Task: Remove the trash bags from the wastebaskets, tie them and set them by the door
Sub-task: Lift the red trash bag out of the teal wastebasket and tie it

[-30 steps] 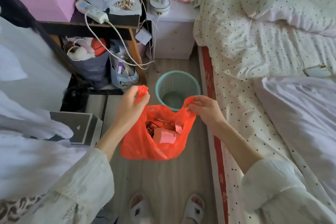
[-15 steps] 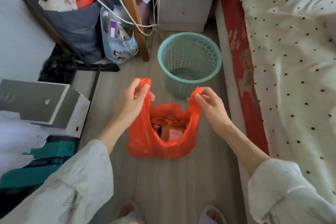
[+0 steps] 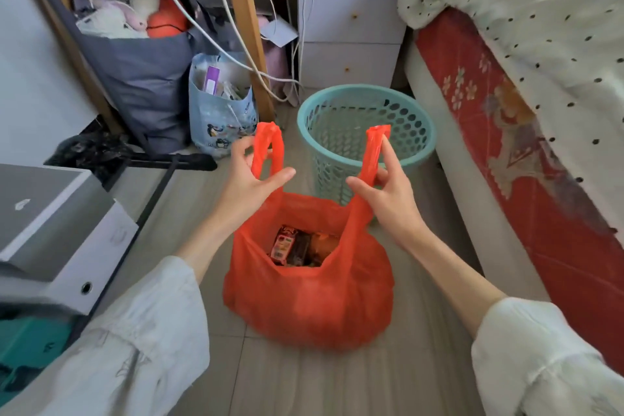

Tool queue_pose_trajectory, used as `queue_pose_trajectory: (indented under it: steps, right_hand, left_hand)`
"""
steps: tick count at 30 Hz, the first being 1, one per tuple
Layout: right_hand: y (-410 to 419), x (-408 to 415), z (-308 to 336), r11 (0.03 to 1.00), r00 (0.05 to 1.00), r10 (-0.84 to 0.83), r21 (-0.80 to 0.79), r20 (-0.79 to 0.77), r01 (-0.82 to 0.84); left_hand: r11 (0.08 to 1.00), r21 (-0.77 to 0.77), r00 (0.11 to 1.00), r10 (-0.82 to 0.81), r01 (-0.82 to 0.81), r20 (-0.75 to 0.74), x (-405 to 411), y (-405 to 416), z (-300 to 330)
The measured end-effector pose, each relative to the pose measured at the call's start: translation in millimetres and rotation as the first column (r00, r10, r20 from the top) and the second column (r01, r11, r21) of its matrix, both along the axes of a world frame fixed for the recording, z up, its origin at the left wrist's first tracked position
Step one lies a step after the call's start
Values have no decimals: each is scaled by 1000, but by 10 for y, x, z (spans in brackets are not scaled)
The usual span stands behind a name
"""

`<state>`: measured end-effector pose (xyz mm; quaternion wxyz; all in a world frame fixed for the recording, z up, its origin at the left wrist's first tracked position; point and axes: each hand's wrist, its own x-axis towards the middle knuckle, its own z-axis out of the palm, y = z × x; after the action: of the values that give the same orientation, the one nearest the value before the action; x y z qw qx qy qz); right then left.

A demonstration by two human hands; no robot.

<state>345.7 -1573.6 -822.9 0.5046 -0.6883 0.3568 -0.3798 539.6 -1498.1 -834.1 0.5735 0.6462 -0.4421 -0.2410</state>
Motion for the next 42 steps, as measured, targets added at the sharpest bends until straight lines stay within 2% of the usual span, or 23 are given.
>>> queue_pose_trajectory:
  steps: [2, 4, 7, 9, 11, 15, 18, 20, 22, 23, 26, 28, 30, 32, 34, 36, 38, 39, 42]
  right_hand:
    - [-4, 26, -35, 999, 1000, -14, -41, -18, 13]
    - [20, 28, -31, 998, 999, -35, -45, -35, 34]
    - [94, -3, -13, 1000, 999, -26, -18, -44, 25]
    - [133, -12, -6, 1000, 999, -17, -22, -52, 15]
    - [152, -16, -19, 1000, 999, 3, -21, -44, -4]
    - [175, -41, -10, 998, 998, 35, 56, 60, -39]
    - [170, -64, 4, 996, 997, 9, 83, 75, -15]
    - [169, -63, -1, 995, 999, -26, 100, 29, 23]
    - [166, -64, -14, 991, 999, -52, 126, -4, 52]
    - [165, -69, -15, 989, 998, -57, 136, -5, 58]
    - [146, -114, 3, 994, 996, -31, 102, -85, 40]
    - [152, -131, 15, 995, 992, 40, 96, -122, -28]
    - [169, -143, 30, 991, 995, 69, 119, -75, -60]
    - [174, -165, 42, 987, 999, 46, 153, 21, -49]
    - [145, -204, 22, 972, 993, 26, 231, 118, -53]
    - [137, -249, -18, 954, 986, 5, 294, 165, -54]
    - [121, -254, -93, 919, 977, -57, 393, 205, -29]
    - [109, -246, -126, 894, 969, -95, 447, 230, -18]
    - [88, -194, -179, 866, 959, -129, 500, 253, -16]
  left_hand:
    - [997, 81, 1000, -3, 3, 7, 92, 52, -128]
    - [986, 163, 999, -19, 26, -46, 201, 110, -327]
    - [935, 353, 997, -17, 41, -69, 293, 138, -611]
    - [907, 419, 999, -23, 39, -41, 355, 22, -797]
    - [912, 408, 999, -36, 35, -6, 365, -149, -892]
    - [917, 397, 999, 41, -46, 21, 286, -370, -845]
    - [910, 409, 998, -58, 63, -25, 266, -402, -892]
    - [892, 453, 991, -63, 2, 119, 254, -386, -895]
    - [863, 488, 942, -47, -129, 331, 261, -373, -869]
    - [862, 483, 923, -50, -153, 381, 260, -373, -844]
    - [886, 455, 911, -112, -90, 397, 253, -422, -767]
    - [859, 508, 882, -199, -53, 428, 218, -471, -741]
    - [841, 535, 817, -251, -81, 518, 191, -489, -752]
    - [878, 472, 774, -243, -81, 585, 158, -457, -789]
    - [940, 340, 867, -146, -28, 476, 121, -409, -852]
    - [976, 212, 991, 31, -59, 131, 91, -351, -805]
    - [979, 139, 956, 179, -149, -232, 78, -299, -698]
    - [975, 122, 917, 218, -187, -335, 68, -265, -634]
    - [972, 59, 852, 229, -229, -471, -20, -150, -468]
